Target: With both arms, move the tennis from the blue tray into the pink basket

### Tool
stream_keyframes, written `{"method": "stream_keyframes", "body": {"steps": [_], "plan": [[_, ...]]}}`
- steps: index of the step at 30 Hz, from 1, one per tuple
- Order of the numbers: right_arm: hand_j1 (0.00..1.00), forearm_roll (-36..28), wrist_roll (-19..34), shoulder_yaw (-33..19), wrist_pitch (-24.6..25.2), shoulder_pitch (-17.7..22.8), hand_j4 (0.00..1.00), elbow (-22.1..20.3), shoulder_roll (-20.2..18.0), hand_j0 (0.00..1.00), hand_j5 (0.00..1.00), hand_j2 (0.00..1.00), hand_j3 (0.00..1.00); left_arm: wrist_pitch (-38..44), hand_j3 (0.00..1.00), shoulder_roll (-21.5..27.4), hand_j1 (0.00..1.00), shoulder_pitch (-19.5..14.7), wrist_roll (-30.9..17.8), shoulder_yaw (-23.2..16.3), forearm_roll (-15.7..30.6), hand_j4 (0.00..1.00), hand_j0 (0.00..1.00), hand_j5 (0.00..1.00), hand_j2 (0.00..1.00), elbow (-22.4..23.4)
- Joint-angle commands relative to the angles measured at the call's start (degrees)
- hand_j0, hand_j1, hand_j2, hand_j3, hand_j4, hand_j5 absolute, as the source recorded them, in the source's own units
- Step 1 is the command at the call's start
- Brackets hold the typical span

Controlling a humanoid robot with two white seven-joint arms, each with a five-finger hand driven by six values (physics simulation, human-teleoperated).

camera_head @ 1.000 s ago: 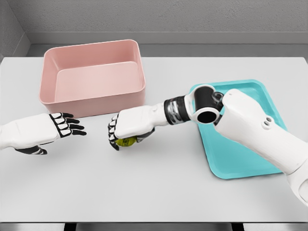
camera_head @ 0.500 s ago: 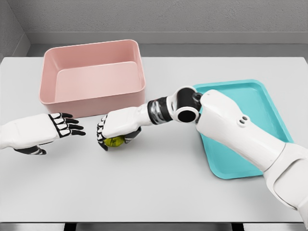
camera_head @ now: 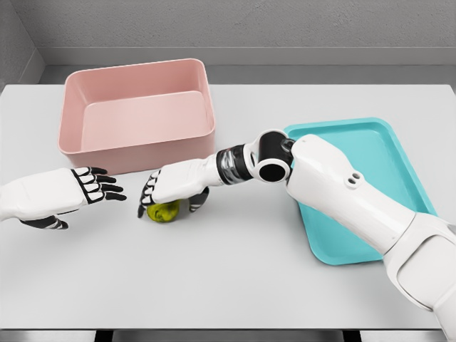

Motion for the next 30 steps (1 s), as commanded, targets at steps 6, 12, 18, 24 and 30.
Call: {"method": "stream_keyframes", "body": {"steps": [6, 12, 18, 24, 30], "plan": [[0.99, -0.7, 0.0, -2.7, 0.2, 0.2, 0.99, -3.3, -3.8, 0.99, 0.99, 0.99, 0.99, 0.1, 1.00, 0.1, 1.00, 0.0, 0.0, 0.0, 0.3, 1.00, 1.00, 1.00, 1.00, 0.0], [0.99, -1.1, 0.0, -5.4, 0.2, 1.5, 0.99, -9.2, -7.2, 0.99, 0.99, 0.99, 0.99, 0.1, 1.00, 0.0, 1.00, 0.0, 0.0, 0.0, 0.3, 1.00, 1.00, 1.00, 1.00, 0.1], [1.00, -3.2, 0.0, -17.4, 0.2, 4.6, 1.00, -18.1, -18.5, 1.00, 1.00, 1.00, 1.00, 0.1, 1.00, -0.3, 1.00, 0.0, 0.0, -0.1, 0.2, 1.00, 1.00, 1.00, 1.00, 0.0], [1.00, -8.7, 0.0, -51.4, 0.2, 20.5, 1.00, -18.3, -30.0, 1.00, 1.00, 1.00, 1.00, 0.1, 1.00, -5.6, 1.00, -0.4, 0.0, -0.7, -3.4, 1.00, 1.00, 1.00, 1.00, 0.0], [1.00, -21.1, 0.0, -65.5, 0.2, 34.1, 1.00, -19.2, -33.8, 1.00, 1.00, 1.00, 1.00, 0.1, 1.00, -10.1, 1.00, -2.7, 0.0, -0.9, -6.5, 1.00, 1.00, 1.00, 1.00, -0.3]]}}
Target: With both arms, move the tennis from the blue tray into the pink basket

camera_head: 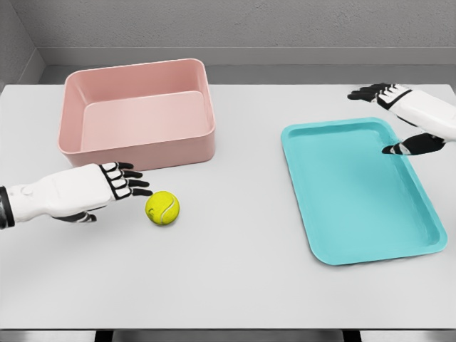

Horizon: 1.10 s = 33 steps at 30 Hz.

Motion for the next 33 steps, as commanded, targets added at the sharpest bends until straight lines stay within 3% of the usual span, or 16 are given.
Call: {"method": "stream_keyframes", "body": {"steps": [1, 3, 4, 12, 15, 33], "plan": [[1.00, -3.3, 0.0, -7.0, 0.0, 0.7, 1.00, -3.0, 1.2, 1.00, 1.00, 1.00, 1.00, 0.1, 1.00, -1.2, 1.00, -0.2, 0.1, -0.1, -0.3, 1.00, 1.00, 1.00, 1.00, -0.3], [1.00, -3.3, 0.0, -12.9, 0.0, 7.6, 1.00, -9.1, 6.5, 1.00, 1.00, 1.00, 1.00, 0.1, 1.00, -2.5, 1.00, -2.8, 0.1, -2.8, -0.5, 1.00, 1.00, 1.00, 1.00, -0.1], [1.00, -3.3, 0.0, -14.1, 0.0, 8.9, 1.00, -9.4, 7.1, 1.00, 1.00, 1.00, 1.00, 0.1, 1.00, -3.2, 1.00, -4.5, 0.0, -4.8, -1.2, 1.00, 1.00, 1.00, 1.00, 0.1], [1.00, -4.8, 0.0, -16.0, 0.0, 12.7, 1.00, -9.7, 9.7, 1.00, 1.00, 1.00, 1.00, 0.1, 1.00, -4.3, 1.00, -5.6, 0.1, -6.4, -1.4, 1.00, 1.00, 1.00, 1.00, 0.1], [1.00, -4.5, 0.0, -16.1, 0.0, 12.6, 1.00, -9.8, 11.9, 1.00, 1.00, 1.00, 1.00, 0.1, 1.00, -5.7, 1.00, -9.5, 0.0, -11.1, -1.8, 1.00, 1.00, 1.00, 1.00, 1.0], [1.00, -4.3, 0.0, -13.0, 0.0, 12.2, 1.00, -10.0, 12.7, 1.00, 1.00, 1.00, 1.00, 0.1, 1.00, -8.6, 1.00, -11.4, 0.1, -13.9, -3.2, 1.00, 1.00, 1.00, 1.00, 4.2]]}}
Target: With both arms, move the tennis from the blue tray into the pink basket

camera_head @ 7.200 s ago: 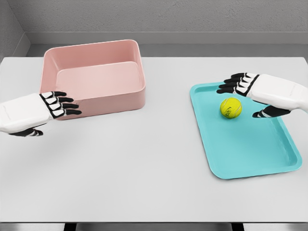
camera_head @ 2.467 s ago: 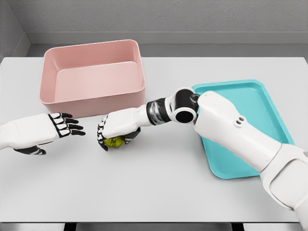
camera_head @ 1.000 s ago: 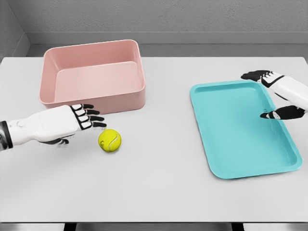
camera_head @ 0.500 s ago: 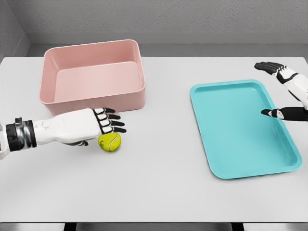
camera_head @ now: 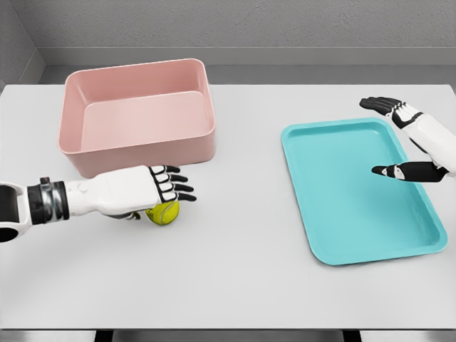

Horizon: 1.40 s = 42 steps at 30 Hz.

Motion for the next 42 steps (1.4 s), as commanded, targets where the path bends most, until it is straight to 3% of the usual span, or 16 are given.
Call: {"method": "stream_keyframes", "body": {"steps": [1, 13, 22, 28, 31, 35, 42], "plan": [[1.00, -0.5, 0.0, 0.1, 0.2, 0.0, 1.00, -0.1, 0.0, 1.00, 1.00, 1.00, 1.00, 0.1, 1.00, -0.1, 1.00, 0.0, 0.1, -0.5, 0.4, 1.00, 1.00, 1.00, 1.00, 0.6], [1.00, -0.5, 0.0, 0.1, 0.2, 0.3, 1.00, -0.9, 0.0, 1.00, 1.00, 1.00, 1.00, 0.1, 1.00, -0.1, 1.00, -2.5, 0.1, -4.4, 0.4, 1.00, 1.00, 1.00, 1.00, 3.1], [1.00, -0.4, 0.0, 0.0, 0.2, 0.4, 1.00, -0.9, 0.0, 1.00, 1.00, 1.00, 1.00, 0.1, 1.00, -1.1, 1.00, -2.8, 0.1, -4.8, 0.5, 1.00, 1.00, 1.00, 1.00, 3.4], [1.00, -0.4, 0.0, -0.2, 0.2, 0.4, 1.00, -0.8, -0.1, 1.00, 1.00, 1.00, 1.00, 0.1, 0.81, -1.1, 0.81, -2.8, -2.6, -5.0, 0.5, 0.81, 0.81, 0.81, 0.81, 3.4], [1.00, -0.4, 0.0, -0.2, 0.2, 0.4, 1.00, -0.8, -0.1, 1.00, 1.00, 1.00, 1.00, 0.1, 0.78, -1.1, 0.78, -2.7, -2.9, -5.4, 0.5, 0.78, 0.78, 0.78, 0.78, 3.4], [1.00, -0.4, 0.0, -0.2, 0.2, 0.4, 1.00, -0.8, -0.1, 1.00, 1.00, 1.00, 1.00, 0.1, 0.60, -1.0, 0.60, -3.0, -4.2, -5.3, 0.8, 0.60, 0.60, 0.60, 0.60, 3.5], [1.00, -0.4, 0.0, -0.3, 0.2, 0.4, 1.00, -0.8, -0.1, 1.00, 1.00, 1.00, 1.00, 0.1, 0.55, -0.9, 0.55, -3.8, -4.2, -5.2, 0.9, 0.55, 0.55, 0.55, 0.55, 3.6]]}}
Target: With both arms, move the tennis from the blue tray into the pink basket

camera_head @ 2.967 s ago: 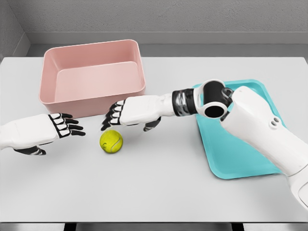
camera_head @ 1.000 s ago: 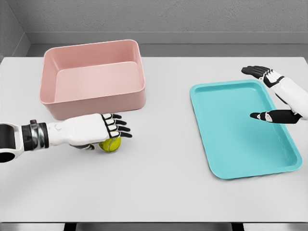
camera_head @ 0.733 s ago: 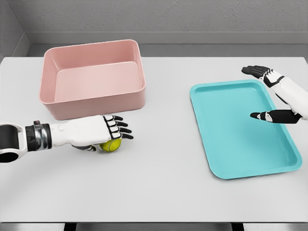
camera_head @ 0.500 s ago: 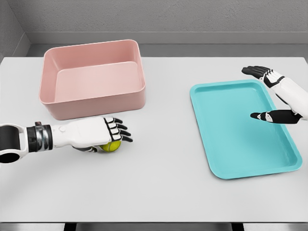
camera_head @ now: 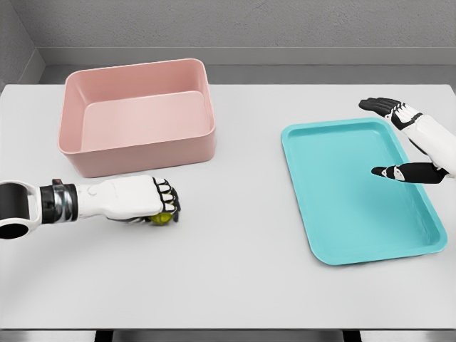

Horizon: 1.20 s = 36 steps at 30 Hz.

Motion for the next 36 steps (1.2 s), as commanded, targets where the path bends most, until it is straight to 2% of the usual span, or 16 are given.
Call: {"method": "stream_keyframes", "body": {"steps": [1, 8, 18, 28, 36], "plan": [[1.00, -0.5, 0.0, 0.0, 0.2, 0.0, 1.00, 0.0, 0.0, 1.00, 1.00, 1.00, 1.00, 0.1, 0.55, 0.1, 0.55, -0.1, 0.0, 0.0, 0.3, 0.55, 0.55, 0.55, 0.55, 0.0], [1.00, -0.5, 0.0, 0.0, 0.2, 0.0, 1.00, 0.0, 0.0, 1.00, 1.00, 1.00, 1.00, 0.1, 0.55, 0.1, 0.55, -1.2, 0.0, 0.0, 1.1, 0.55, 0.55, 0.55, 0.55, -0.1], [1.00, -0.5, 0.0, -0.1, 0.2, 0.0, 1.00, 0.1, 0.0, 1.00, 1.00, 1.00, 1.00, 0.1, 0.55, 1.1, 0.55, -3.9, 0.0, 0.1, 5.3, 0.55, 0.55, 0.55, 0.55, -0.9], [1.00, -0.5, 0.0, -0.1, 0.2, 0.0, 1.00, 0.1, 0.0, 1.00, 1.00, 1.00, 1.00, 0.1, 0.56, 2.3, 0.56, -7.5, 0.0, 0.2, 9.0, 0.56, 0.56, 0.56, 0.56, -1.2], [1.00, -0.5, 0.0, 0.0, 0.2, 0.0, 1.00, 0.1, 0.0, 1.00, 1.00, 1.00, 1.00, 0.1, 0.56, 2.3, 0.56, -10.4, 0.0, 0.4, 10.1, 0.56, 0.56, 0.56, 0.56, -0.3]]}}
